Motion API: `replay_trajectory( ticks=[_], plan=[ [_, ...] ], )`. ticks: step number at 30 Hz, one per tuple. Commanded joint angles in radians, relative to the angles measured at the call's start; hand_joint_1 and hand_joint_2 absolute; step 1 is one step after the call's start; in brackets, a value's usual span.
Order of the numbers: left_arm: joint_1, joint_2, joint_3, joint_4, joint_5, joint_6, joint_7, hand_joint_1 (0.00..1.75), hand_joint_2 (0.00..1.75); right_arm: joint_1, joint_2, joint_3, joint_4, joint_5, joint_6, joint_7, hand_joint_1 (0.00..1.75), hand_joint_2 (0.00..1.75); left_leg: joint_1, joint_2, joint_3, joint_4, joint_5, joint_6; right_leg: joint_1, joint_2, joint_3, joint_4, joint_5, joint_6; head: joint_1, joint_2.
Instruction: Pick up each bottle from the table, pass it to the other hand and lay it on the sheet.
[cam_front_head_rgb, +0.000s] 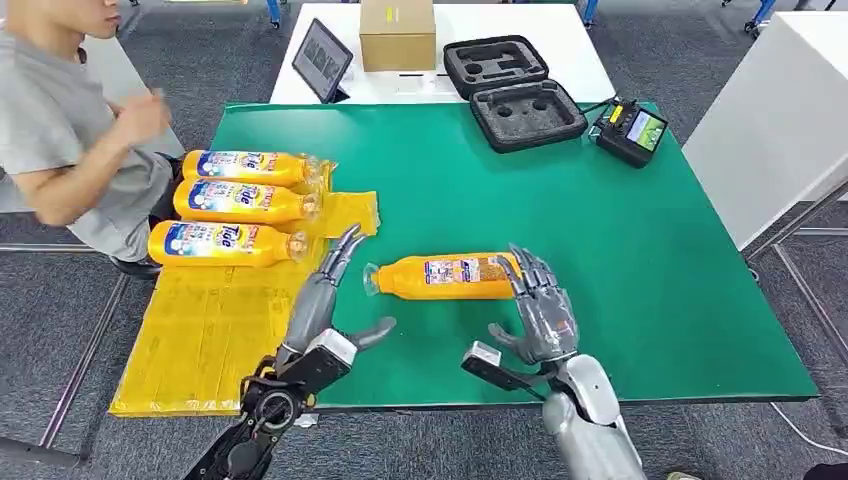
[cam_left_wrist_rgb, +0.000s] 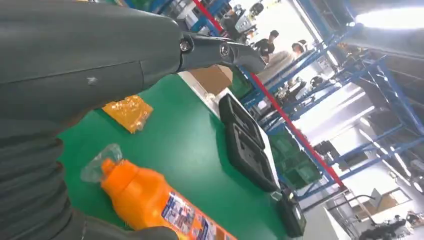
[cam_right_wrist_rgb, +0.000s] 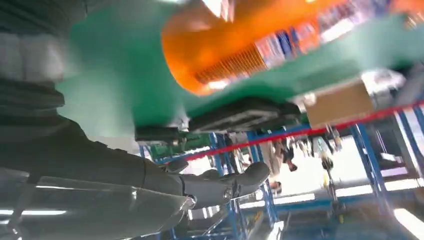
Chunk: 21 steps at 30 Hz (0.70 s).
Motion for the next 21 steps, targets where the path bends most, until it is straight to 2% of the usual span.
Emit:
replay_trajectory(
  ticks=[1,10,16,21],
  plan=[
    [-0.064,0.001,-0.043,0.105,0.016,-0.002,-0.006,0.00,1.75,-0.113,-0.005,0.006,0.243,0.039,-0.004,0.028,0.00,1.75,0.001,0.001,0.003,0.000,-0.001,-0.002,0.001,0.002,0.002,-0.001,0.000,-0.001,0.000,0.000],
    [-0.099,-0.008,-0.061,0.149,0.027,-0.016,-0.011,0.00,1.75,-0.183,-0.010,0.053,0.340,0.069,-0.004,0.073,0.00,1.75,0.001,0.001,0.001,0.000,0.000,-0.001,0.001,0.002,0.000,0.000,0.000,-0.001,0.000,0.000],
    [-0.126,-0.016,-0.082,0.190,0.043,0.009,-0.021,0.00,1.75,-0.169,0.005,0.057,0.248,0.144,-0.004,0.069,0.00,1.75,0.001,0.000,0.002,0.000,-0.001,-0.002,0.001,0.002,0.002,0.000,-0.001,-0.002,0.000,0.000],
    [-0.130,-0.016,-0.087,0.196,0.050,0.011,-0.021,0.00,1.75,-0.176,0.013,0.052,0.252,0.135,-0.004,0.052,0.00,1.75,0.001,0.001,0.002,0.001,-0.001,-0.002,0.001,0.002,0.002,0.000,-0.001,-0.002,0.000,0.000]
  ],
)
